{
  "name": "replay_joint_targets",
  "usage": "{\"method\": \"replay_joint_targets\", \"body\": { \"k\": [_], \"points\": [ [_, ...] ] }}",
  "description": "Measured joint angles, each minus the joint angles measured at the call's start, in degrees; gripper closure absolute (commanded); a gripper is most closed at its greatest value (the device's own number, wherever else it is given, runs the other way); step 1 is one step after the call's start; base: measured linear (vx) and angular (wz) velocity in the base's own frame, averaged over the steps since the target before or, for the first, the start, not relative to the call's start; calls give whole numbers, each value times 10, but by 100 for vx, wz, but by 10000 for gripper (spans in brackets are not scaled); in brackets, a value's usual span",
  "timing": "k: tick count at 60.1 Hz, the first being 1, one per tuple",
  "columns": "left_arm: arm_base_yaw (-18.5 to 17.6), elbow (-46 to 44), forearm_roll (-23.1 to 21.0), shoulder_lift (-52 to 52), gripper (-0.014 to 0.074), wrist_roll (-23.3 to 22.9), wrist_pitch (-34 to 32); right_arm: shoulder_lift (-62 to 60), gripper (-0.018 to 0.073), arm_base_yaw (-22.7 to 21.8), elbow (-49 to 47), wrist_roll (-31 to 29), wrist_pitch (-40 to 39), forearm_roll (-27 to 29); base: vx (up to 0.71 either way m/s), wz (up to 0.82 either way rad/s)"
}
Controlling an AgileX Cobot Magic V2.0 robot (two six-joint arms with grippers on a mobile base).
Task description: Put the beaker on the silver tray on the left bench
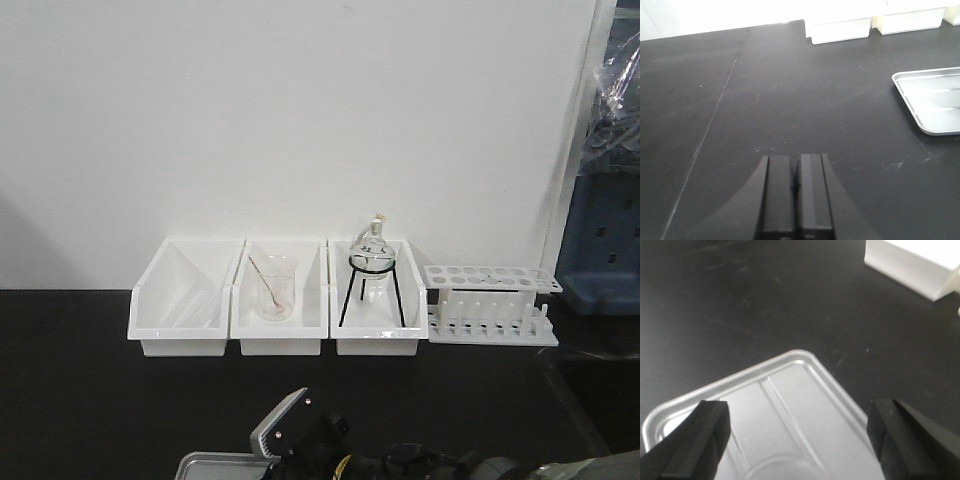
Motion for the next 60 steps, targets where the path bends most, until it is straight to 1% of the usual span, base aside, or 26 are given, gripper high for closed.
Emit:
{"method": "replay_joint_targets", "body": {
  "k": [7, 17, 21, 28, 35, 40, 47, 60],
  "points": [
    [0, 0, 0, 0, 595, 0, 0, -54, 27, 0, 2, 1, 7, -1, 0, 0],
    [0, 0, 0, 0, 595, 0, 0, -162, 179, 0, 16, 7, 25, -1, 0, 0],
    [0, 0, 0, 0, 595, 0, 0, -218, 243, 0, 40, 9, 49, -1, 0, 0],
    [0, 0, 0, 0, 595, 0, 0, -320, 336, 0, 103, 9, 120, -1, 0, 0],
    [0, 0, 0, 0, 595, 0, 0, -425, 403, 0, 167, 9, 179, -1, 0, 0],
    [0, 0, 0, 0, 595, 0, 0, -484, 435, 0, 202, 9, 198, -1, 0, 0],
    [0, 0, 0, 0, 595, 0, 0, -549, 466, 0, 242, 9, 201, -1, 0, 0],
    [0, 0, 0, 0, 595, 0, 0, -595, 470, 0, 273, 9, 205, 0, 0, 0]
  ]
}}
